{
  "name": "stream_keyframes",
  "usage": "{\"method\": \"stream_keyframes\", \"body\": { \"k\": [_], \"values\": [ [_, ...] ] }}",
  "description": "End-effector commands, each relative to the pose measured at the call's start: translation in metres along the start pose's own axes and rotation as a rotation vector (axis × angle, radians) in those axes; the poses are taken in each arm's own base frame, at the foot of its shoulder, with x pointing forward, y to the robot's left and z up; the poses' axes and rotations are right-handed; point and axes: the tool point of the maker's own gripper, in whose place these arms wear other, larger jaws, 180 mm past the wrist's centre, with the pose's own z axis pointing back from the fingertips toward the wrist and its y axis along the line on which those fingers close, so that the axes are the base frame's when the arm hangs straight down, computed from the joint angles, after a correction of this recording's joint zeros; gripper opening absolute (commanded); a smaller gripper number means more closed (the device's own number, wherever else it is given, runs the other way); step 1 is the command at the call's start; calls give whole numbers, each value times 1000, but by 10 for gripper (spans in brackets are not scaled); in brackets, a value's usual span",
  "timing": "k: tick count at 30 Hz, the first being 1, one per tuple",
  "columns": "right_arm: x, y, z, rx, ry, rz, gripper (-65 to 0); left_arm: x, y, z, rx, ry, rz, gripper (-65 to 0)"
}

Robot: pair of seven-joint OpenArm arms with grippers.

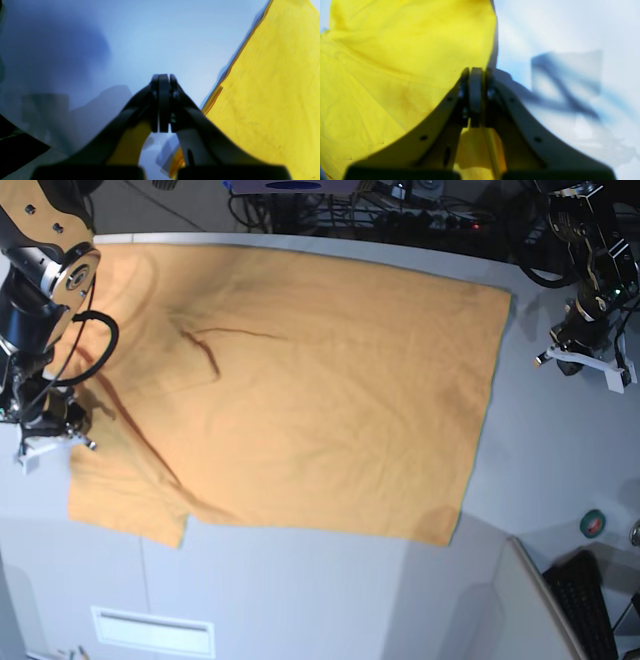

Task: Layout the t-shirt on the table in an organized manner, then fold the t-shirt properly
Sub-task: 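Grasp the shirt side edge with the right gripper and tug it outward, then grasp the opposite side edge with the left gripper and pull it outward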

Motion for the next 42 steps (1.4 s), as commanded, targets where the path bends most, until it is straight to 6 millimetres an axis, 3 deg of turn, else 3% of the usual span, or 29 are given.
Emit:
{"method": "stream_keyframes", "body": {
  "k": [1, 4, 9, 10, 14, 16, 19, 22, 29, 35, 42],
  "values": [
    [26, 1, 6, 2, -58, 2, -650, 18, 2, 1, -1, -47, -16, -650],
    [26, 2, 6, 4, -59, 2, -650, 14, 4, -6, 4, -28, 2, -650],
    [26, 3, 5, 5, -56, 7, -650, 16, -23, -44, -60, 50, -63, -650],
    [26, 3, 5, 5, -56, 7, -650, 19, -29, -50, -71, 58, -69, -583],
    [27, 1, 6, 1, -58, 8, -650, 37, -60, -73, -120, 64, -67, -206],
    [27, 1, 6, 1, -58, 8, -650, 41, -78, -87, -146, 84, -66, -110],
    [27, 1, 7, 0, -57, 10, -650, 37, -106, -111, -177, 166, -73, -104],
    [27, 1, 7, 0, -57, 10, -650, 34, -125, -124, -194, 181, -98, -104],
    [26, -1, 7, -3, -55, 10, -650, 10, -139, -131, -212, 206, -148, -105],
    [26, 0, 7, 0, -55, 13, -650, -19, -161, -124, -332, 246, -175, -281],
    [26, 0, 7, 0, -55, 13, -650, -3, -144, -126, -300, 208, -82, -365]
  ]
}}
